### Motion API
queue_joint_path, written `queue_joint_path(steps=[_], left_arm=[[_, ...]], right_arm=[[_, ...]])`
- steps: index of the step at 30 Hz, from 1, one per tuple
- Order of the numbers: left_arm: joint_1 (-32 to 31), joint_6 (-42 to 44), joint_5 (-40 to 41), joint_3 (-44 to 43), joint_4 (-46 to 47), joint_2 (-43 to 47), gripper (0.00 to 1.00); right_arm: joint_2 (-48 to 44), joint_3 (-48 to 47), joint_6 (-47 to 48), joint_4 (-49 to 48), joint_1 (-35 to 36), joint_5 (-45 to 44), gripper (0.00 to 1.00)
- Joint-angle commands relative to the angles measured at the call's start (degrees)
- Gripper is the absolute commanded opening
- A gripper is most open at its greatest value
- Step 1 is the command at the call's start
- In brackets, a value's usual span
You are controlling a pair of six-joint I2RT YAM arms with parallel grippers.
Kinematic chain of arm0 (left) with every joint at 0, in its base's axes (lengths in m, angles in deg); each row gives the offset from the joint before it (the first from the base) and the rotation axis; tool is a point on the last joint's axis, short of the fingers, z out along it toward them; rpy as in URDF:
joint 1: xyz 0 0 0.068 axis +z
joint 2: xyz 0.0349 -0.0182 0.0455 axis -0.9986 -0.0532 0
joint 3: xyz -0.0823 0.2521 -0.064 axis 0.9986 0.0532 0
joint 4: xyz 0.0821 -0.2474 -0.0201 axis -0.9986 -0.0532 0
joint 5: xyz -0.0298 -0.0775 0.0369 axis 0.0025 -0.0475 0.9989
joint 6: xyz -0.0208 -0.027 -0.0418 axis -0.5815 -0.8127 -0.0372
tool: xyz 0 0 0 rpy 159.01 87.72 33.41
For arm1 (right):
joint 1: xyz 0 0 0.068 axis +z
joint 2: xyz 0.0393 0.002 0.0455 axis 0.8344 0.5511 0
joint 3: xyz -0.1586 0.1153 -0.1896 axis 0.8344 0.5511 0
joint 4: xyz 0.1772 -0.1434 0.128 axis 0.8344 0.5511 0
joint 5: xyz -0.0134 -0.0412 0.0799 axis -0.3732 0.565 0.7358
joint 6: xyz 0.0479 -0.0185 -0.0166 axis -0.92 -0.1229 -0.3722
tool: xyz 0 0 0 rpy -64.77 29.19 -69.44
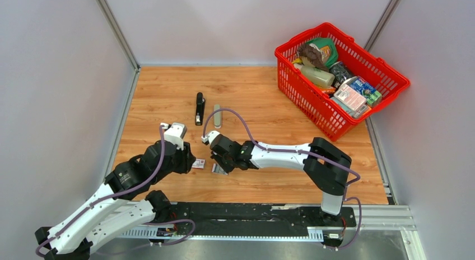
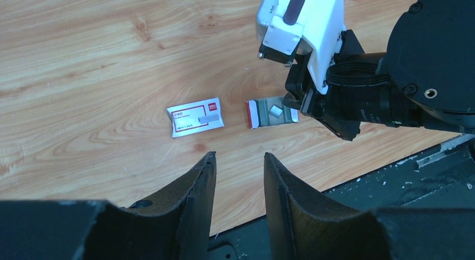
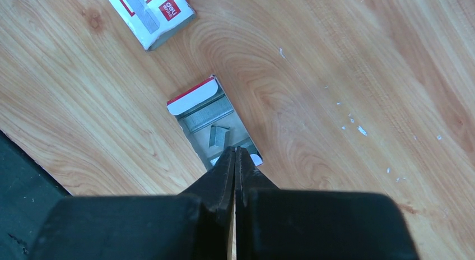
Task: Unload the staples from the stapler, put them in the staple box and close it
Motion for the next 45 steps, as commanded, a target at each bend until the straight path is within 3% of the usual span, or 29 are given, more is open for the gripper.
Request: queue_joint_path(steps=[1,4,11,19,26,35,45], left_arm=[[-0.09,0.62,0.94,0.21,0.77,-0.38,0.45],[-0.01,0.71,1.02,0.21,0.6,-0.55,0.45],[-0.09,-1.3,5.14,-0.32,-1.07,-2.57,0.45],[-0.09,-5.08,7.44,1.88,1.03,-6.97,0.45],[-0.01,-9.21,9.64,5.83,4.19,-8.91,0.45],[0.7,-10.63,11.22,8.03,6.83,-9.78,0.37],[9.91,-8.78,3.4,12.42,14.21,-11.98,0.36]], right_arm=[[0.19,-2.51,-1.35,-0.5,0.16,1.07,0.0],[-0.42,-1.81,-2.84,0.12,0.07,-0.76,0.02],[-4.2,3.11,-9.69,-1.9,-0.01,-5.16,0.26],[-7.1,7.6,-17.43,-3.39,-0.01,-9.21,0.35],[-7.54,8.65,-26.65,-3.83,-0.01,-10.97,0.37],[-7.19,6.81,-36.58,-0.5,0.16,-12.29,0.38],[-6.05,6.46,-40.81,-1.28,1.22,-11.14,0.38]])
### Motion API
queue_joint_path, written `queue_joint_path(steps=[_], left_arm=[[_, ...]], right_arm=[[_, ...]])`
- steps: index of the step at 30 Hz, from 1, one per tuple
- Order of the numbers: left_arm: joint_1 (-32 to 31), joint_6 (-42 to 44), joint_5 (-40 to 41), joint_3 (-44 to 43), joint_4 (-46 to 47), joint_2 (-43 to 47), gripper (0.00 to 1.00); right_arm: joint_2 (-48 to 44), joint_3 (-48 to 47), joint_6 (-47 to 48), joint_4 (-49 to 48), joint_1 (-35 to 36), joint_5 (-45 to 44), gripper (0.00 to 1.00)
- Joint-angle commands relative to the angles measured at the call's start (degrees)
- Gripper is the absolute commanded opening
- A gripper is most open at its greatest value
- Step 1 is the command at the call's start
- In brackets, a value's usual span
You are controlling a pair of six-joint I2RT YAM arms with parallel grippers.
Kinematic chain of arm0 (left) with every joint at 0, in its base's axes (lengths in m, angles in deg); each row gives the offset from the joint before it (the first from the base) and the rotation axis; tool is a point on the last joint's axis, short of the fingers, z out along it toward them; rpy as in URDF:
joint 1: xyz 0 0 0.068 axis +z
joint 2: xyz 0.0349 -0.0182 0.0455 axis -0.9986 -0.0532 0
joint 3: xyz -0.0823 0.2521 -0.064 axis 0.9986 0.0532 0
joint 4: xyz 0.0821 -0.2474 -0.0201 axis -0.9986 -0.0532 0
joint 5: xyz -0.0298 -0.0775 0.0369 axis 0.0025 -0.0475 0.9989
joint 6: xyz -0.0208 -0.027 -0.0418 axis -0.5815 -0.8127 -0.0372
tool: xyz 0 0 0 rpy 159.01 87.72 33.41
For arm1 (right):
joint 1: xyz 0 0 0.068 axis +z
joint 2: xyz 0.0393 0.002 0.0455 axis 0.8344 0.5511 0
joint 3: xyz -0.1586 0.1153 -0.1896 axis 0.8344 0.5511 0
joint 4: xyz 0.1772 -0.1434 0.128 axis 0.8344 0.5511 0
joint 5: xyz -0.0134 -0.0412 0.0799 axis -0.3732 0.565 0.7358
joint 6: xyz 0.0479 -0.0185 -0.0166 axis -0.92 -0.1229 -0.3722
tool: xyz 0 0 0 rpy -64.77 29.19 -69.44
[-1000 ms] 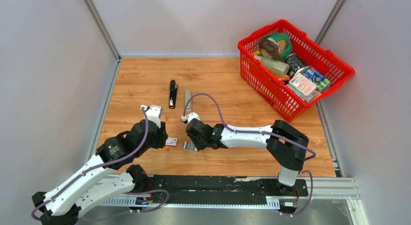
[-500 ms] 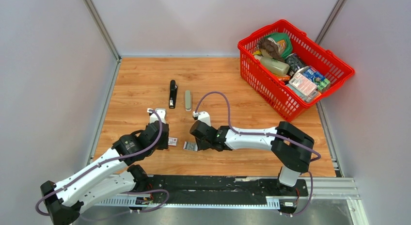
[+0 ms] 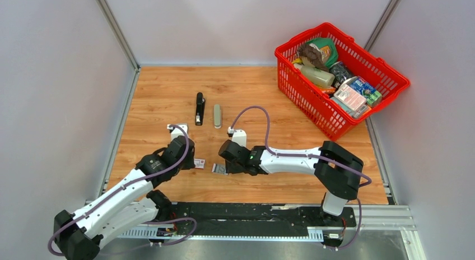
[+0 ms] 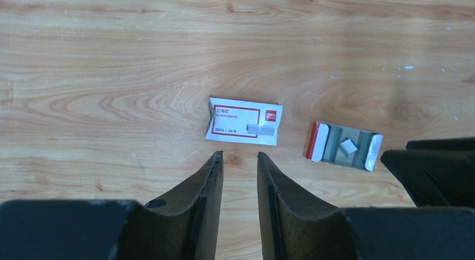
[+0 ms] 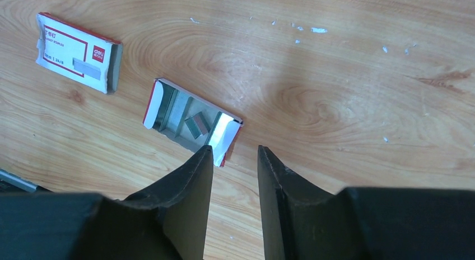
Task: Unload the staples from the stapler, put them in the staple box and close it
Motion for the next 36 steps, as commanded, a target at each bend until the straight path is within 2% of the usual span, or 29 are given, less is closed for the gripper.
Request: queue_joint_path(steps=[1,20,36], left_arm=[[3.56,0.7,-3.79,1.43,4.95,-0.38,0.36],[13.85,1.49,-8.1,7.85,12.24,-6.26,0.23],[17.45,4.13,-10.56,9.52,17.78,-11.1,0.16]], right_arm=[[-0.23,-2.02,-3.5,-1.18,0.76,-0.98,0.38],[2.31,-2.29,-8.16,-1.71,1.37,-0.89,0.39],[2.14,-1.58,-10.98,0.05,1.37,-3.44,0.38]])
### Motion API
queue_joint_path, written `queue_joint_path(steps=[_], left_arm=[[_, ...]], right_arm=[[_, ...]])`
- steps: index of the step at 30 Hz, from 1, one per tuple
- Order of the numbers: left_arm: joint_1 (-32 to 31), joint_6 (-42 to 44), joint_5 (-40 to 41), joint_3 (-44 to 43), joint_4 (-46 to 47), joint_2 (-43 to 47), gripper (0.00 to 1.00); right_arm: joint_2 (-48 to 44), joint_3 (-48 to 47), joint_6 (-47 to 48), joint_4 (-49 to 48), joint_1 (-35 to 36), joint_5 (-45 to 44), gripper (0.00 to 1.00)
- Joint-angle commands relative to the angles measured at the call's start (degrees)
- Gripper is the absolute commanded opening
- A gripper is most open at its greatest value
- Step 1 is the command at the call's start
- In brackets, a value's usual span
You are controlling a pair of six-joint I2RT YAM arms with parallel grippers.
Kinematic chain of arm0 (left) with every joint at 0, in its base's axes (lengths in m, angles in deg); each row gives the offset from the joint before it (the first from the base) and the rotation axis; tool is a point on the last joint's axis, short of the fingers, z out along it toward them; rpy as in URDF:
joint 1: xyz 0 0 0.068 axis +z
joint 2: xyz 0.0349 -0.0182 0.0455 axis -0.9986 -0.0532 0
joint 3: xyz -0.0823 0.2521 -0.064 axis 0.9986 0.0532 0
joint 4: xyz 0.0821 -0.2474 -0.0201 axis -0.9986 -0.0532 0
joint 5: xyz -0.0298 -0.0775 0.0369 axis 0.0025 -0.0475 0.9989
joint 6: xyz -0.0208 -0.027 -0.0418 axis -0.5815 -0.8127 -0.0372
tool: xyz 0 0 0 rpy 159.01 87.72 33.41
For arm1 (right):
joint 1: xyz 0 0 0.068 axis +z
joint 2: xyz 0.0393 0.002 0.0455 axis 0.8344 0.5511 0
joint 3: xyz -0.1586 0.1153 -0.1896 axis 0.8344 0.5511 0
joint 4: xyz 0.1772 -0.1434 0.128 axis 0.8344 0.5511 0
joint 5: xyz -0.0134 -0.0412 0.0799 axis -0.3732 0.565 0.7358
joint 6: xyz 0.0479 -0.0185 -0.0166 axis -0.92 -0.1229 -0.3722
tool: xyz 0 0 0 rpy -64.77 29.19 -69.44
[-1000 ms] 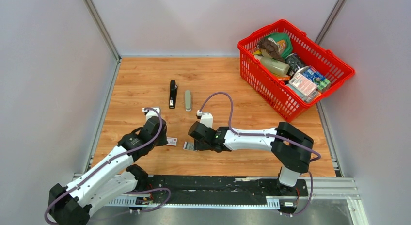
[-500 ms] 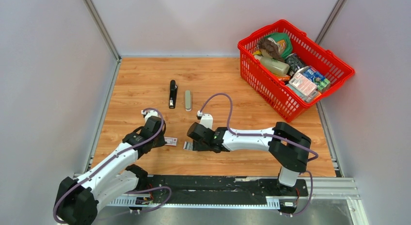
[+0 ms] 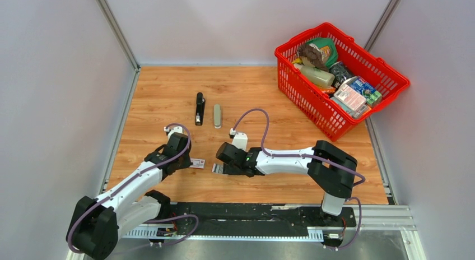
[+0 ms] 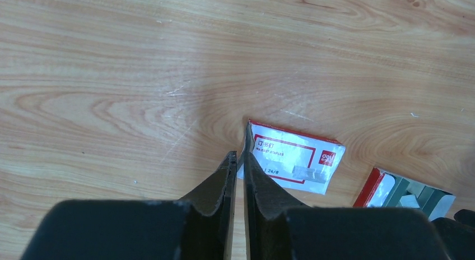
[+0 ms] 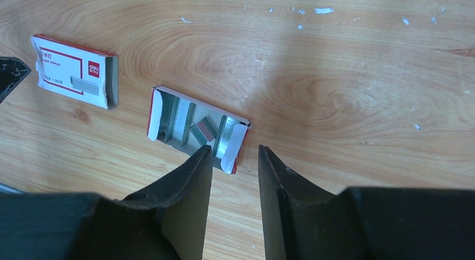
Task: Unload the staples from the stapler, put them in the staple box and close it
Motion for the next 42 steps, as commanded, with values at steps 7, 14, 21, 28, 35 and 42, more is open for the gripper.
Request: queue_joint_path(steps=[7,14,21,28,35,42], left_arm=[[1.06,1.8,-2.44,0.49,4.19,-0.63,0.14],[1.24,1.88,-2.96,0.58,5.07,-1.77,0.14],[1.33,2.24,-3.4,0.58,5.34,-2.12,0.13],[1.41,2.15,-3.58,0.67,5.69,-2.3,0.13],[1.41,2.32,-3.93,0.49,6.04,-2.83,0.13],[1.41,2.41,-4.28,0.49,6.39,-3.35,0.13]], right_arm=[[-0.42,-0.34,-2.26,0.08,0.13,-3.66,0.38],[0.37,-0.86,-2.52,0.16,0.04,-4.28,0.38],[1.34,-1.65,-2.52,0.16,-0.05,-4.02,0.38],[1.6,-1.22,-2.87,0.25,-0.05,-4.28,0.36],[1.78,-1.3,-2.52,-0.1,0.04,-3.93,0.28],[3.36,-2.44,-1.64,0.17,-0.14,-3.23,0.29]])
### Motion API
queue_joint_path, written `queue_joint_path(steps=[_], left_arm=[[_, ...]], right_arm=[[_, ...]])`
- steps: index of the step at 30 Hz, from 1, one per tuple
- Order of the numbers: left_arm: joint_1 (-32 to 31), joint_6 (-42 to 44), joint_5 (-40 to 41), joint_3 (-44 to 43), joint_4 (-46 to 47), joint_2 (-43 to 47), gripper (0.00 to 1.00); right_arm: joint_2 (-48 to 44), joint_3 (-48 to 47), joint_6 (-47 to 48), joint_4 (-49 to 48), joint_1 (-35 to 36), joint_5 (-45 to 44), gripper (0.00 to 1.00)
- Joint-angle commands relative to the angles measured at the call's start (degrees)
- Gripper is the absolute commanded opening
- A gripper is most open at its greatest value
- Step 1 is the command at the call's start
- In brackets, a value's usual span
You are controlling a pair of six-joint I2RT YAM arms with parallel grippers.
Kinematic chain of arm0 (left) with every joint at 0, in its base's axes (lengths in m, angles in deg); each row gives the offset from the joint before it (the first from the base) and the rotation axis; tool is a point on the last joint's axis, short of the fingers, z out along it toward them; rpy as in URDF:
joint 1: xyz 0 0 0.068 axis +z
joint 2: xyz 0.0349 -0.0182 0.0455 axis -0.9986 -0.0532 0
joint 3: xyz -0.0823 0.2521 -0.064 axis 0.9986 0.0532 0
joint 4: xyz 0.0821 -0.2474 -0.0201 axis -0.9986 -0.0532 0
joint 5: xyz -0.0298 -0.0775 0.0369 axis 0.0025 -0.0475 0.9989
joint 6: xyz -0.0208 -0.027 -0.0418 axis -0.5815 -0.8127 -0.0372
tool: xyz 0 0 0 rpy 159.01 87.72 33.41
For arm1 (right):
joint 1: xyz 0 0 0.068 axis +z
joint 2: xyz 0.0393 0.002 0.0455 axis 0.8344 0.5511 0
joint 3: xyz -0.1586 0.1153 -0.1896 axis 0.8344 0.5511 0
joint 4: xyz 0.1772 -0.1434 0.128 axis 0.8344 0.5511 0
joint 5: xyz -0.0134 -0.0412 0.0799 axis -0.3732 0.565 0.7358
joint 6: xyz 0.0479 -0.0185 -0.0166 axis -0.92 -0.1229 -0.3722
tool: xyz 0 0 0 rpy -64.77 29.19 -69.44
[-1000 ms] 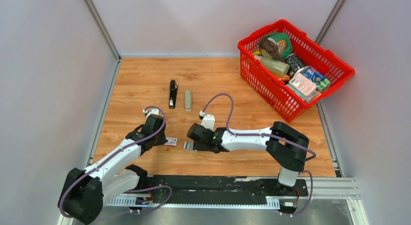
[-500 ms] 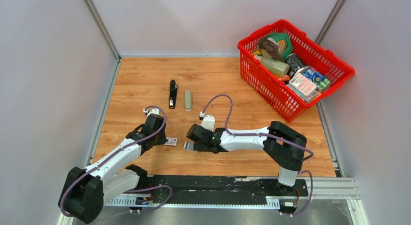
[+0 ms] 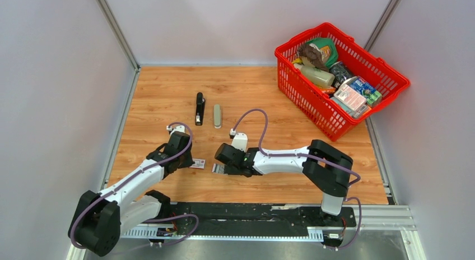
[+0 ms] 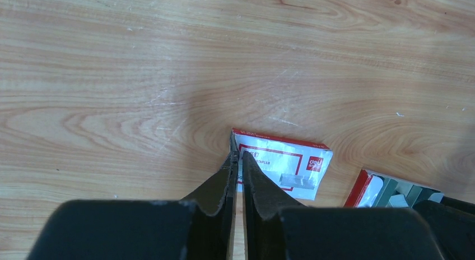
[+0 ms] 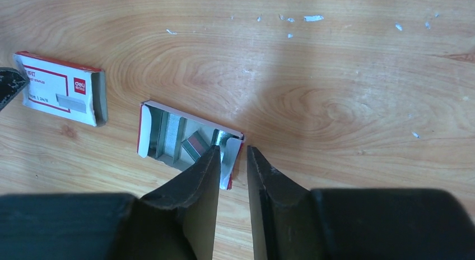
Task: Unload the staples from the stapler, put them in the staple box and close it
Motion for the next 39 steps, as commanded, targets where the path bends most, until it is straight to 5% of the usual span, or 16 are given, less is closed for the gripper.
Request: queue_joint_path(steps=[1,17,28,39], left_arm=[[0.43,1.08,-0.74,0.17,2.2,-0.29,0.13],[0.43,1.08,-3.73,0.16,4.04,-2.58,0.09],[0.43,0.9,-5.31,1.22,3.34,-0.82,0.06],[0.26,-1.55,-9.53,4.64,3.34,3.13,0.02]], right_arm=[[1.37,-2.14,0.0,0.03,-0.12,-1.15,0.29],[2.6,-2.67,2.9,-0.06,-0.12,0.17,0.2],[0.85,-0.56,6.32,-0.41,-0.99,-1.23,0.01],[-2.93,3.22,7.03,-0.23,-3.28,-3.26,0.0]])
